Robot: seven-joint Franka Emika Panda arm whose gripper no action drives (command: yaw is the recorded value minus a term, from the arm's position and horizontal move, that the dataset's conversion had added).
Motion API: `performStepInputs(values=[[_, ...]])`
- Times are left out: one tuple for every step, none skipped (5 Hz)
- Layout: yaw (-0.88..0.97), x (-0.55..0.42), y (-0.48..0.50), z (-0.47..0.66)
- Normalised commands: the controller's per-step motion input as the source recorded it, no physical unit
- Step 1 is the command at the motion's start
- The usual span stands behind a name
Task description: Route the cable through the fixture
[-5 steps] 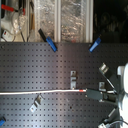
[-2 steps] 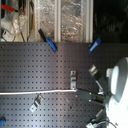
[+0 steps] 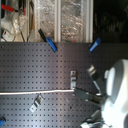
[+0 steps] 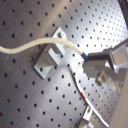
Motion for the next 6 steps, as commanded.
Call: performStepInputs(values=[[0.00,-0.008,0.024,0.00],[0.00,-0.031,0.201,0.01],[0.03,-0.237,0.869,0.21],[0.00,0.006,0.042,0.00],[-0.07,-0.039,-0.242,0.07],[-0.21,0.032,-0.264,0.00]])
